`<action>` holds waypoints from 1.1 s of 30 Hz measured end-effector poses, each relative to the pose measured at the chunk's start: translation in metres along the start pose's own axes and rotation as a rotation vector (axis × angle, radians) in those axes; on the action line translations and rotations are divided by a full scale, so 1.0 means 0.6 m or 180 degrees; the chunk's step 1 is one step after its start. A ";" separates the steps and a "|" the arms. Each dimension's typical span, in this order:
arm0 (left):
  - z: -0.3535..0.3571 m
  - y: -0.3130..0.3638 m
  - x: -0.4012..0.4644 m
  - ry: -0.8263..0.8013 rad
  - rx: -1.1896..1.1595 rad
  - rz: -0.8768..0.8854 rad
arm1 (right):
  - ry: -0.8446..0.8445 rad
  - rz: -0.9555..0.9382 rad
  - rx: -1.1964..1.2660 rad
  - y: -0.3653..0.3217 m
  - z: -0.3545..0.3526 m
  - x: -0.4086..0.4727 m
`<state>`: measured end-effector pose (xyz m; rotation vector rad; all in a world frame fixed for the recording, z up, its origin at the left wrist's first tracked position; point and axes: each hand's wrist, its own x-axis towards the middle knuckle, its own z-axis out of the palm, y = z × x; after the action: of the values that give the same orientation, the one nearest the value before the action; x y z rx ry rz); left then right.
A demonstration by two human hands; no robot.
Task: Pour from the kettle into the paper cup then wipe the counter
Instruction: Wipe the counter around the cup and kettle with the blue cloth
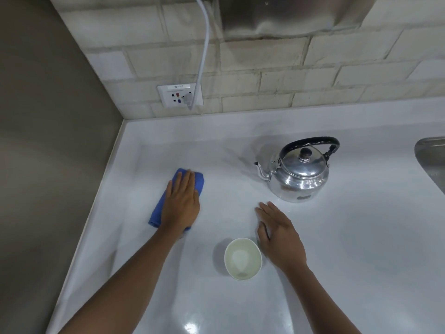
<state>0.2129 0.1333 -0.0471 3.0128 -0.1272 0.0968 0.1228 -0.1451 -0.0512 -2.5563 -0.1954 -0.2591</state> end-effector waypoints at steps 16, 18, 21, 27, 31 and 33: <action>0.008 0.001 -0.059 0.0150 -0.0067 0.1582 | 0.0005 -0.0051 0.0004 -0.002 -0.004 0.001; 0.012 0.019 -0.025 0.0051 -0.0117 0.0943 | 0.0020 -0.0039 0.0006 -0.003 -0.003 0.001; 0.016 0.071 0.021 -0.0070 -0.0293 0.0372 | 0.0005 -0.0068 -0.0005 -0.003 -0.003 0.002; 0.019 0.101 0.020 -0.0142 -0.0065 0.2031 | 0.0163 0.0272 0.0325 -0.004 -0.013 -0.001; 0.001 0.043 0.010 -0.0150 0.0191 0.3020 | 0.0189 0.0327 0.0486 0.000 -0.013 -0.002; 0.000 0.018 0.031 -0.0154 0.0168 0.2768 | 0.0192 0.0337 0.0499 0.000 -0.012 -0.002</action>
<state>0.2305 0.1214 -0.0444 2.7608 -1.4254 0.1025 0.1206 -0.1490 -0.0457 -2.3910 -0.0549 -0.2692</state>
